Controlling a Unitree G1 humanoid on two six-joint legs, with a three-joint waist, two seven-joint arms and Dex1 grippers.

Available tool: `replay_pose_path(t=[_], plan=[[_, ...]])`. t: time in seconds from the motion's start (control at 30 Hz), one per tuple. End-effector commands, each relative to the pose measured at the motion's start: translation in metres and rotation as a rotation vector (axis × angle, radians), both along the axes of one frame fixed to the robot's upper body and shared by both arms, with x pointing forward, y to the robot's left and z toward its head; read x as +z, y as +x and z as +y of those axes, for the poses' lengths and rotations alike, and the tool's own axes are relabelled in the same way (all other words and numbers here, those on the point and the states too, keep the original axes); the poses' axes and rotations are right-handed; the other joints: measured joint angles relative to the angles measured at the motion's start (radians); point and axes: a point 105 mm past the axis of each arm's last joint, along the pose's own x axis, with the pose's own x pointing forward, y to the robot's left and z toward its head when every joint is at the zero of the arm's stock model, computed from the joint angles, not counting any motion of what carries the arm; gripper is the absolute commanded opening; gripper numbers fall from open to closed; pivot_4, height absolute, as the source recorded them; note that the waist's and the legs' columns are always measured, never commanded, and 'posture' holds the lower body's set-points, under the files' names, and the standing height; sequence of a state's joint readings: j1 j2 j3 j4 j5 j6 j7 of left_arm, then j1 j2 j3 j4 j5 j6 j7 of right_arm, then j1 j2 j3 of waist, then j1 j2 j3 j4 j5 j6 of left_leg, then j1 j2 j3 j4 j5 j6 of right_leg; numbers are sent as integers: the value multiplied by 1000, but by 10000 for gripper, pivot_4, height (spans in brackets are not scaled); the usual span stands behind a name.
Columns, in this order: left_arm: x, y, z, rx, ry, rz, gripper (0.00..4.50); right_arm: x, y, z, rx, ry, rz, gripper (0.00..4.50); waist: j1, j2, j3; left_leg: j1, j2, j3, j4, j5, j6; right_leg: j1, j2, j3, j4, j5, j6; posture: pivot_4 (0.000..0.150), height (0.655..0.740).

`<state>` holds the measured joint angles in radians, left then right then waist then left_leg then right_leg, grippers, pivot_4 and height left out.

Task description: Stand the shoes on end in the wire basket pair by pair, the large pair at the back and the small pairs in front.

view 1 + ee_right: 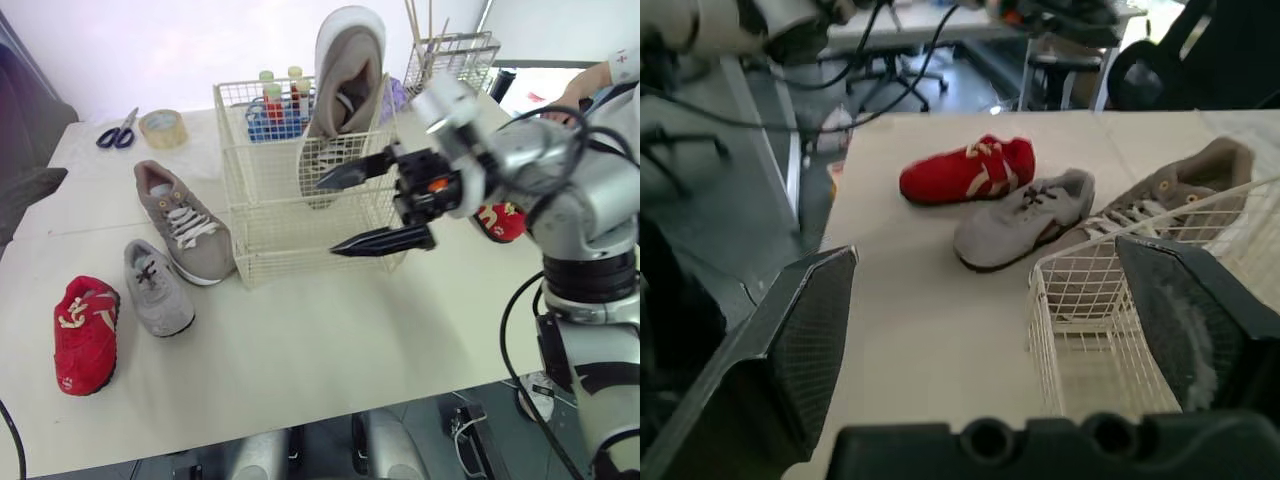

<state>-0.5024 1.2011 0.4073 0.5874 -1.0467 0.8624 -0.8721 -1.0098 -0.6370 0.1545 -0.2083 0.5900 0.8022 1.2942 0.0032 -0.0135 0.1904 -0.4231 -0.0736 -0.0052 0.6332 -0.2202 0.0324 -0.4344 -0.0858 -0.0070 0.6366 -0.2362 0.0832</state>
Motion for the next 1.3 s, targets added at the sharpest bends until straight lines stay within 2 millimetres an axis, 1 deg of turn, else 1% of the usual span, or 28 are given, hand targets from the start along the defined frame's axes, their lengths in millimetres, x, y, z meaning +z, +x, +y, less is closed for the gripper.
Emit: replay_pose_path(t=[0.03, 0.1, 0.23, 0.33, 0.43, 0.5, 0.67, 0.8, 0.9, 1.0, 1.07, 1.13, 1.17, 1.2, 1.3], plan=[[-26, 20, 4, -9, -20, 83, 45000, 8, -4, -1, -8, -4, -104, 44821, 7, -2, -1, -1, 0, 0, 0, 0, 0, 0, 0, 0, -1, 3, 4, 1500, 7400], [-39, 31, -1, -28, -40, 138, 45000, 10, -7, -4, -15, -13, -117, 44821, 9, -3, -2, -4, 0, 0, 1, 0, 0, -2, 1, 0, -3, 5, 6, 1500, 7400], [-71, 43, -13, -62, 8, 267, 45000, 12, -15, -12, -35, -45, -124, 44821, 7, -6, -2, -9, 0, 0, 2, 0, 3, -2, 1, 0, -3, 5, 7, 1500, 7400], [-84, 50, -20, -70, 22, 311, 45000, 14, -18, -19, -57, -64, -132, 44821, 4, -6, -2, -16, 1, 0, 4, 1, 4, -9, 1, 0, -1, 5, 7, 1500, 7400], [-92, 55, -27, -77, 35, 337, 45000, 15, -20, -23, -79, -78, -138, 44821, -1, -6, -2, -20, 1, 0, 6, 1, 4, -13, 1, 0, 1, 5, 7, 1500, 7400], [-98, 62, -35, -71, 36, 352, 45000, 13, -19, -26, -106, -89, -138, 44821, 0, -6, -2, -20, 1, 0, 6, 1, 4, -13, 1, 0, 1, 5, 7, 1500, 7400], [-102, 79, -53, -64, 26, 345, 45000, 9, -16, -28, -149, -89, -145, 44821, 12, -6, -2, -20, 1, 0, 13, -2, 4, -10, -1, 0, 3, 5, 7, 1500, 7400], [-107, 86, -62, -59, 38, 351, 45000, 10, -15, -29, -173, -73, -148, 44821, 16, -7, -2, -20, 1, 0, 16, -2, 5, -8, -2, -1, 3, 5, 7, 1500, 7400], [-120, 87, -62, -39, 100, 379, 36737, 10, -14, -28, -187, -65, -152, 45000, 18, -6, -3, -20, 1, 0, 17, -1, 5, -7, -3, -1, 2, 6, 7, 1500, 7400], [-125, 88, -69, -61, 107, 381, 22730, 10, -14, -28, -203, -57, -150, 45000, 22, -4, -5, -20, 1, 0, 17, -1, 5, -7, -3, -1, 3, 6, 8, 1500, 7400], [-127, 90, -73, -71, 104, 380, 12442, 10, -13, -28, -214, -53, -150, 45000, 25, -2, -6, -19, 1, 0, 17, -1, 5, -7, -3, -1, 3, 6, 7, 1500, 7400], [-128, 90, -73, -67, 102, 379, 4848, 11, -11, -28, -224, -47, -151, 45000, 30, -2, -6, -19, 1, 0, 17, -1, 5, -7, -3, -1, 5, 6, 8, 1500, 7400], [-128, 90, -72, -63, 101, 377, 2022, 11, -10, -29, -227, -45, -153, 45000, 35, -2, -6, -19, 1, 0, 17, -1, 6, -7, -3, -1, 5, 6, 8, 1500, 7400], [-127, 90, -71, -57, 97, 375, 422, 11, -10, -29, -229, -44, -154, 45000, 37, -2, -6, -19, 1, 0, 17, -1, 6, -8, -3, -1, 5, 6, 8, 1500, 7400], [-115, 91, -59, 0, 57, 320, 422, 10, -5, -29, -241, -36, -160, 45000, 36, -2, -7, -19, 1, 0, 17, -1, 6, -7, -3, -2, 6, 6, 8, 1500, 7400]])
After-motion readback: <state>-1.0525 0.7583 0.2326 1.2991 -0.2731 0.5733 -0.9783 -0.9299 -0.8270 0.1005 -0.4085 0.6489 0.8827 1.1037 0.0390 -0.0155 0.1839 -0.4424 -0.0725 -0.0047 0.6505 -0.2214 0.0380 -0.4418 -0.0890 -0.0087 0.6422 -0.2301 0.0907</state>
